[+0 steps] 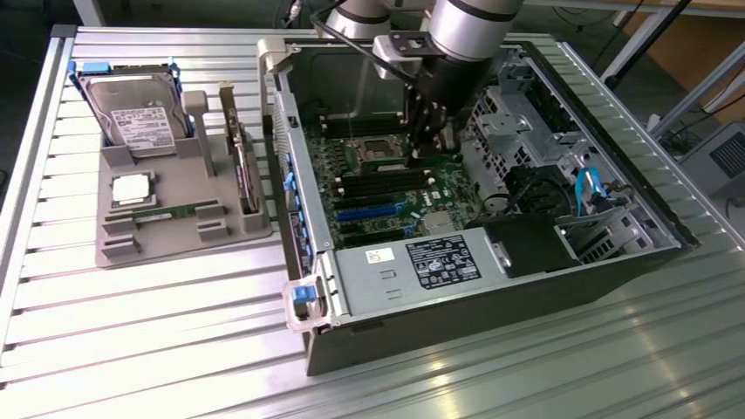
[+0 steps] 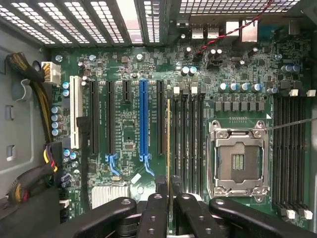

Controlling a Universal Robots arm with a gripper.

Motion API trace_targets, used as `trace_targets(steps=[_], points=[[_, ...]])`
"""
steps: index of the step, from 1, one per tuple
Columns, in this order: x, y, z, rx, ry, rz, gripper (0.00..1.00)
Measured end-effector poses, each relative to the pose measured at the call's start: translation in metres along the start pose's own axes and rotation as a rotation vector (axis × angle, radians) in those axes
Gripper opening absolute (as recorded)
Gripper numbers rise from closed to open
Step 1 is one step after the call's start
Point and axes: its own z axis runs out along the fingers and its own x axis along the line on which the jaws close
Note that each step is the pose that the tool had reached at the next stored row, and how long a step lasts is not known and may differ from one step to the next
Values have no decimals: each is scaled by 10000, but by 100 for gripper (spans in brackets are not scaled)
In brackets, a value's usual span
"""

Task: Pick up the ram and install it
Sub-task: 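Insert the ram into the slot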

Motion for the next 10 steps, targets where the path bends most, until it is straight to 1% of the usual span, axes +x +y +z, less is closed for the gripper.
trace_targets(steps=[1, 2, 4, 7, 10], points=[[-1, 3, 33, -3, -10, 225, 13], [-5, 6, 53, -4, -12, 276, 13], [-6, 20, 96, -4, -12, 278, 13], [-40, 26, 223, -2, -8, 162, 13], [-50, 33, 273, -3, -5, 123, 13]])
